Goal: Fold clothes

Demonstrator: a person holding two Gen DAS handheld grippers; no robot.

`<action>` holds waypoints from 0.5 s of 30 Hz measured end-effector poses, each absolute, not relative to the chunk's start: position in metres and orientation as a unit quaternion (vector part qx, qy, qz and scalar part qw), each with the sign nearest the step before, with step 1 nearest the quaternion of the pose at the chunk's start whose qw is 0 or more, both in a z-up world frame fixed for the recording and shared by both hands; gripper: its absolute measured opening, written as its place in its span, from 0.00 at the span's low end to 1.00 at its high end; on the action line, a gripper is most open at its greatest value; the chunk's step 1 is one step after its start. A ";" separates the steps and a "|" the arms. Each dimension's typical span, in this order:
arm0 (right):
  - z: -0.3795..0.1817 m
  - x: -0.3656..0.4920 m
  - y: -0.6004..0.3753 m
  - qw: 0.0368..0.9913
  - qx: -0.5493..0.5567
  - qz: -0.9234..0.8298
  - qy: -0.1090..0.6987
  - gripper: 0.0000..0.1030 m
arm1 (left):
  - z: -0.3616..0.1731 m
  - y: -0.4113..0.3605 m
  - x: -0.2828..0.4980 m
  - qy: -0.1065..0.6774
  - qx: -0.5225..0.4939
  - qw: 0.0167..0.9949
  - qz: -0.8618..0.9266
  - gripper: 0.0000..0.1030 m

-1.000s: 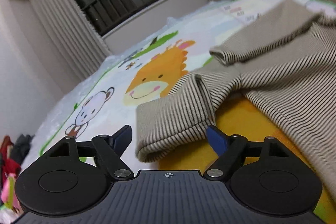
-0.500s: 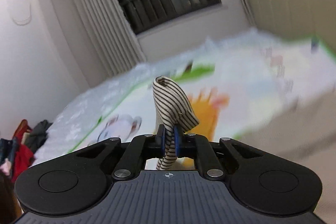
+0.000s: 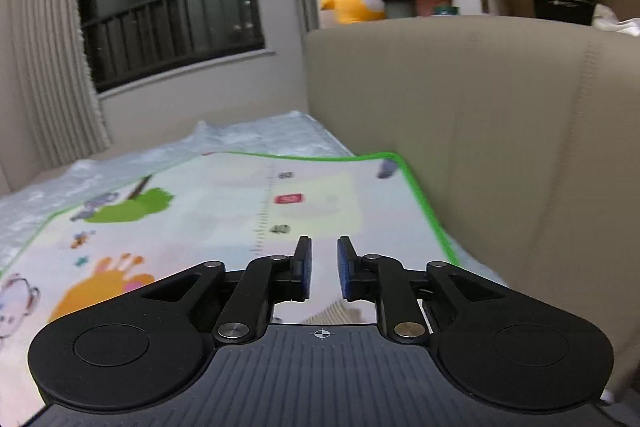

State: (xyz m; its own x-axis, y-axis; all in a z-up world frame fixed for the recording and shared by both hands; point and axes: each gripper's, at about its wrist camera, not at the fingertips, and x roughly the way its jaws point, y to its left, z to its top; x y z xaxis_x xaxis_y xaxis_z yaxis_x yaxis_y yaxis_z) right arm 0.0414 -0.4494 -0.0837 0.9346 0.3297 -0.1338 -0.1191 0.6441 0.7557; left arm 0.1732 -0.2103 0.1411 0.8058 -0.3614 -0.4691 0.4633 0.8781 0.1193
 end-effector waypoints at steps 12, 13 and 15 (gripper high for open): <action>-0.082 0.063 -0.440 0.897 0.389 0.118 0.173 0.89 | 0.006 -0.073 0.145 0.339 0.075 0.932 -0.104 0.49; -0.081 0.066 -0.437 0.899 0.382 0.121 0.178 0.93 | -0.005 -0.061 0.145 0.350 0.061 0.929 -0.102 0.50; -0.078 0.069 -0.429 0.905 0.362 0.120 0.191 1.00 | -0.020 -0.044 0.143 0.356 0.044 0.927 -0.106 0.52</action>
State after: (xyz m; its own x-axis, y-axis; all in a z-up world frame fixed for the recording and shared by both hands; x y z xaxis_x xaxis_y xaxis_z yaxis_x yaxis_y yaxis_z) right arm 0.0691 -0.4290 -0.0782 0.8982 0.3556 -0.2583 -0.0794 0.7092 0.7005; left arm 0.1426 -0.0435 -0.0204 0.7238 -0.1652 -0.6700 0.2280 0.9736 0.0063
